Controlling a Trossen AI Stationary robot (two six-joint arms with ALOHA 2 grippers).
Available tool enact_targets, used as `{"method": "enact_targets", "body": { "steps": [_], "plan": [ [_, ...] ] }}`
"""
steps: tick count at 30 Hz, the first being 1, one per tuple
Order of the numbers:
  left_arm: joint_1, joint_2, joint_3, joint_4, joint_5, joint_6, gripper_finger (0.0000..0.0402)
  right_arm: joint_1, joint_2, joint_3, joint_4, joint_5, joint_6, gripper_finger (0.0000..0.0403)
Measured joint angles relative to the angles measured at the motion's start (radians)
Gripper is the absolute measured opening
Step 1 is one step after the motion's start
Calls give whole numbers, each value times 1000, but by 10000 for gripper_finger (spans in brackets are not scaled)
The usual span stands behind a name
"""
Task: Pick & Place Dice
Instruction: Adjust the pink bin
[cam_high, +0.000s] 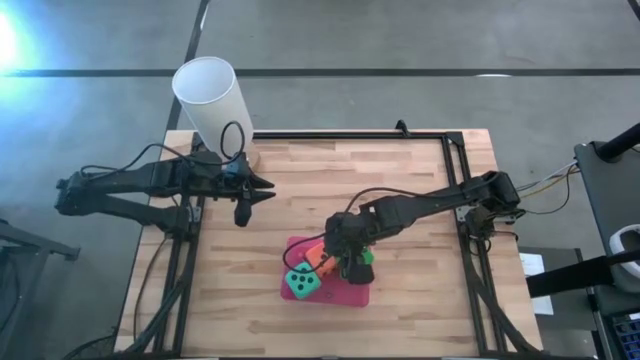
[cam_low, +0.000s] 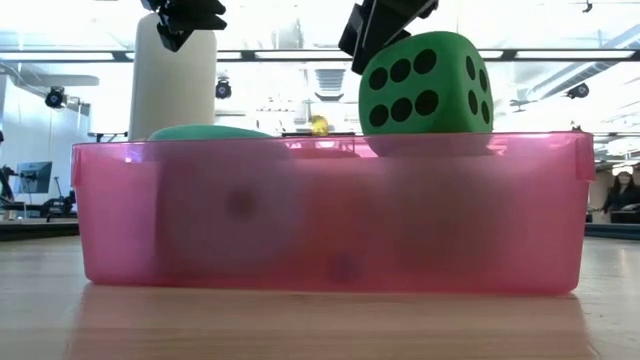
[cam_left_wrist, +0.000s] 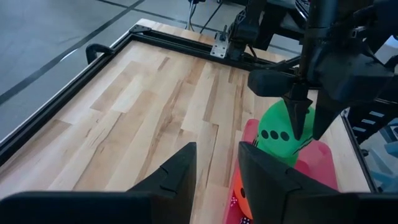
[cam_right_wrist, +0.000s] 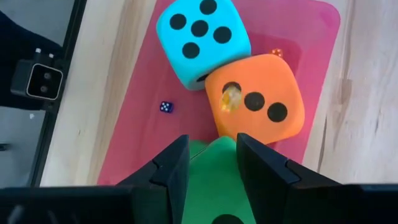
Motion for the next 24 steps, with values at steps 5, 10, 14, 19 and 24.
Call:
{"method": "enact_targets", "body": {
  "steps": [5, 10, 14, 19, 24],
  "plan": [
    [0, 0, 0, 0, 0, 1, 126, 0, 0, 0, 9, -3, 0, 136],
    [0, 0, 0, 0, 0, 3, 122, 0, 0, 0, 33, -3, 2, 133],
    [0, 0, 0, 0, 0, 3, 125, -1, 0, 0, 48, -3, 3, 125],
    [0, 0, 0, 0, 8, 3, 126, -1, -3, 0, 76, -3, 3, 116],
    [0, -1, 3, -1, 21, 3, 119, -2, -35, 0, 91, -3, 3, 104]
  ]
}}
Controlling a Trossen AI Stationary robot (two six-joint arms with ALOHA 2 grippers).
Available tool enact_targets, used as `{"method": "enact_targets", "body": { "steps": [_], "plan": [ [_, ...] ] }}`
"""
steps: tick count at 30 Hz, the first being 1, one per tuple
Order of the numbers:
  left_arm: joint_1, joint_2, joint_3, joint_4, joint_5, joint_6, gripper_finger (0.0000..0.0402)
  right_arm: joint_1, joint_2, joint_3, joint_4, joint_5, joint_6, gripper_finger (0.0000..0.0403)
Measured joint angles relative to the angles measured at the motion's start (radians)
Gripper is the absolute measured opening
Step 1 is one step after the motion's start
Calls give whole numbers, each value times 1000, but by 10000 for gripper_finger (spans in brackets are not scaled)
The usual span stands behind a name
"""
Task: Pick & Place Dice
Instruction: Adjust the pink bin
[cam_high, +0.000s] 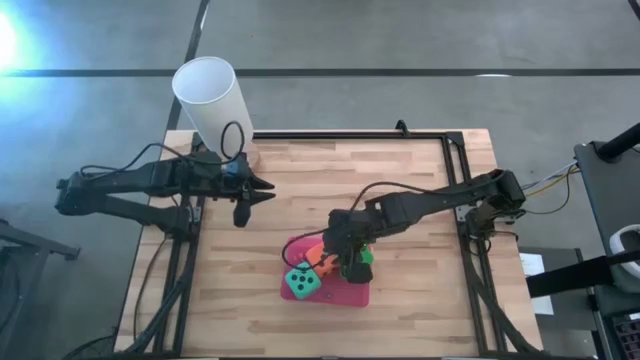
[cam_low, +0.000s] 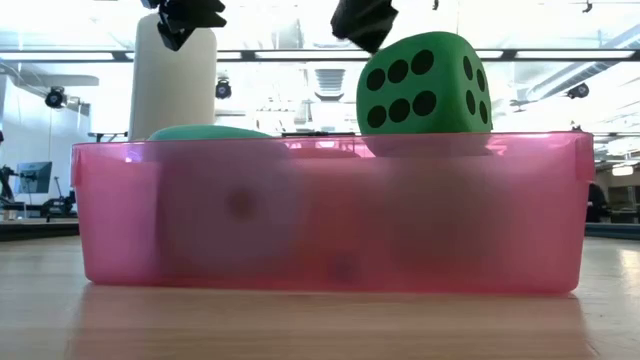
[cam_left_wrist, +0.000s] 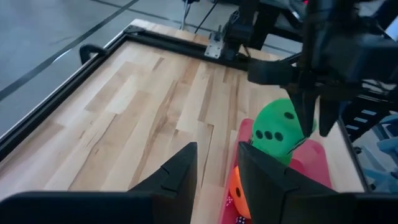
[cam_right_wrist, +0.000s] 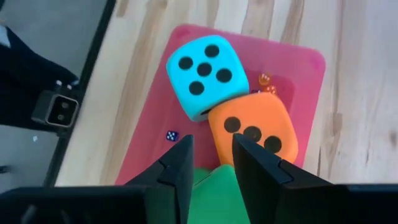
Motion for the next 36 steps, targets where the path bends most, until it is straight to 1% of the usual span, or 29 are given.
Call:
{"method": "enact_targets", "body": {
  "steps": [5, 11, 13, 16, 18, 23, 26, 31, 36],
  "plan": [
    [0, -5, 35, 3, 29, 45, 118, 0, -80, 0, 10, 16, 5, 76],
    [0, -28, 86, 3, 42, 84, 115, 1, -196, 0, 18, 148, 31, 36],
    [0, -45, 95, 1, 46, 104, 105, 0, -228, 0, 16, 172, 48, 25],
    [0, -78, 100, 0, 47, 131, 78, 0, -268, 0, 17, 198, 51, 12],
    [0, -109, 99, -1, 47, 145, 56, 0, -293, 0, 17, 203, 53, 9],
    [0, -185, 99, -19, 47, 175, 7, 1, -347, 0, 21, 269, 66, 8],
    [0, -225, 99, -24, 48, 194, 5, 3, -379, 0, 5, 300, 95, 8],
    [0, -256, 98, -28, 47, 206, 4, 18, -418, 0, -46, 299, 110, 8],
    [0, -277, 99, -23, 46, 200, 4, 56, -445, -3, -235, 299, 236, 8]
  ]
}}
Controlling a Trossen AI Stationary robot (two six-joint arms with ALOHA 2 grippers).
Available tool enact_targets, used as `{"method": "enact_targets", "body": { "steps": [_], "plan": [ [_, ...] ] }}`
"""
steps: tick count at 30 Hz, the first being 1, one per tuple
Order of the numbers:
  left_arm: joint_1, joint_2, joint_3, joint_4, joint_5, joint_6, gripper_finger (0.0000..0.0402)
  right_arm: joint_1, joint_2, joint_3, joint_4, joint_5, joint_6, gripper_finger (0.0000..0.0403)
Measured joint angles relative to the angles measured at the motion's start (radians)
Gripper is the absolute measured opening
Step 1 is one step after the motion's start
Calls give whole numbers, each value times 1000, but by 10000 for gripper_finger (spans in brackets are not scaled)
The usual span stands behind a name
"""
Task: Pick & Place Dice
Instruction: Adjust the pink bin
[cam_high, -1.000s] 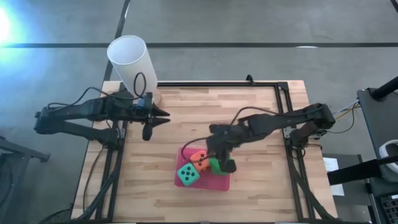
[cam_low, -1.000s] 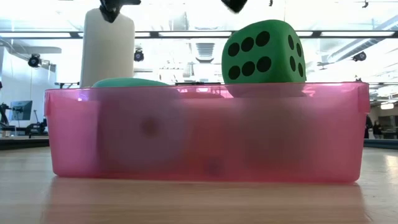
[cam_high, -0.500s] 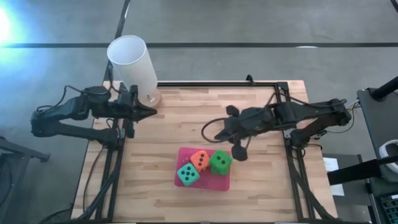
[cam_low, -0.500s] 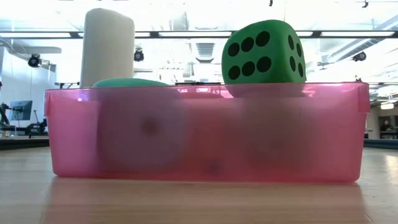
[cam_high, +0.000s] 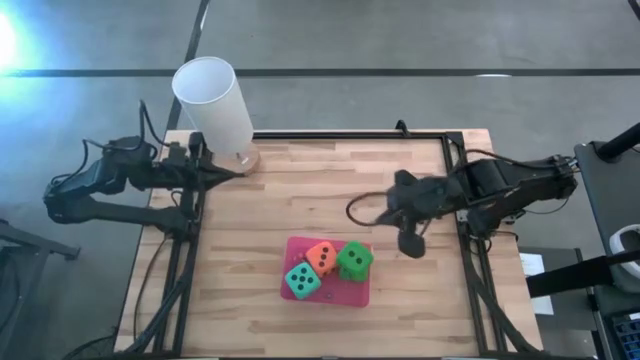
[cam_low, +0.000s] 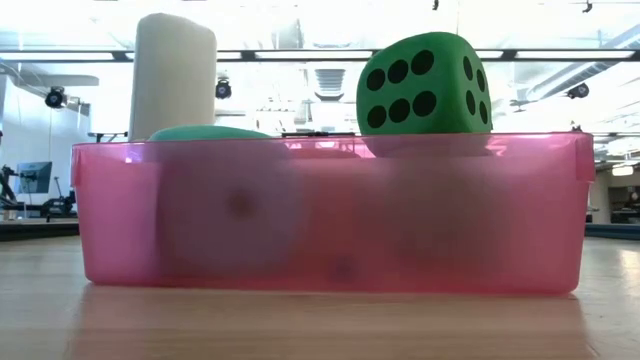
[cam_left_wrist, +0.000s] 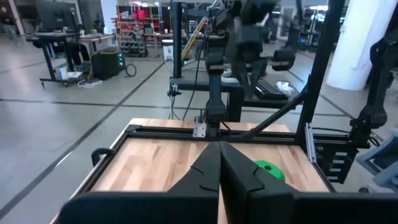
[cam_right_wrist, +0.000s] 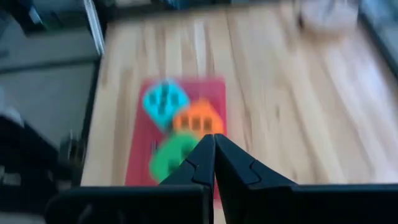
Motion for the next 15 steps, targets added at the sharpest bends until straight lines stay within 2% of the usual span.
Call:
{"method": "enact_targets", "body": {
  "steps": [7, 15],
  "plan": [
    [0, -4, 0, 0, -26, -28, 3, 123, 3, -33, -319, -11, 255, 8],
    [0, -2, -1, 1, -72, -97, 3, 242, -13, -242, -321, -18, 418, 8]
  ]
}}
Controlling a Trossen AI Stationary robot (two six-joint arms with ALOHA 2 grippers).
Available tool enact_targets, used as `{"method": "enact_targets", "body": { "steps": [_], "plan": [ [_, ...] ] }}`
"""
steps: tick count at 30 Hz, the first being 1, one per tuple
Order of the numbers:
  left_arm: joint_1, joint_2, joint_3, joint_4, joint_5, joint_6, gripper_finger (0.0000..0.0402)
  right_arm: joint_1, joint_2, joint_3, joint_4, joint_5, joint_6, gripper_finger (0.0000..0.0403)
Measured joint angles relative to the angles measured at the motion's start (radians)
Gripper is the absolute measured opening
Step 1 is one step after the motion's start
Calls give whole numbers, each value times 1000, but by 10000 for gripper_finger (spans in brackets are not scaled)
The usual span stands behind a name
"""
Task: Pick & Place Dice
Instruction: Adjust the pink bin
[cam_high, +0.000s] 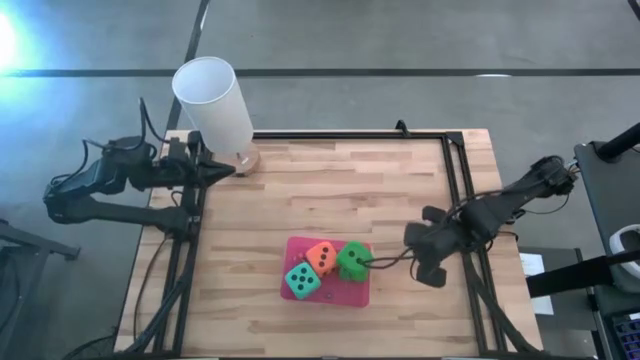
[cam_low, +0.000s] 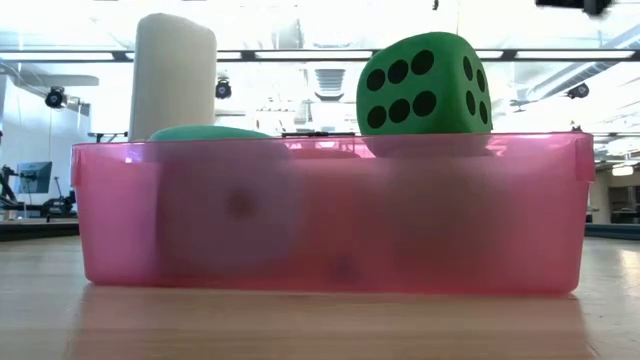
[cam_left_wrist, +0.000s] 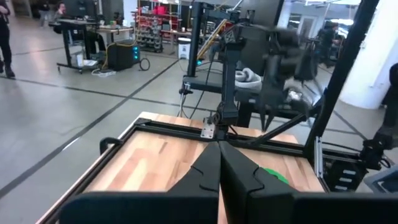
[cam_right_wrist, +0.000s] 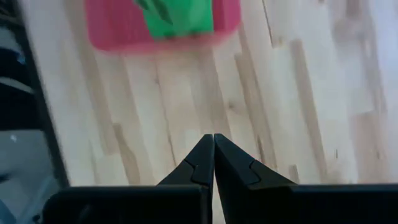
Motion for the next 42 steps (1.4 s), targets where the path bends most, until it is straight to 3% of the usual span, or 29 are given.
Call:
{"method": "enact_targets", "body": {
  "steps": [10, 19, 31, 37, 42],
  "plan": [
    [0, 0, 0, 6, -33, -8, 3, 9, -45, -363, 397, -101, -3, 8],
    [0, 0, 0, 7, -59, -26, 3, 8, -18, -550, 690, -109, -38, 8],
    [0, 1, 0, 8, -135, -80, 3, 41, 15, -724, 1147, -29, -433, 8],
    [0, 1, 0, 8, -166, -91, 3, 41, 27, -852, 1321, -2, -514, 8],
    [0, 0, 0, 7, -205, -93, 3, 41, 60, -903, 1431, 95, -656, 8]
  ]
}}
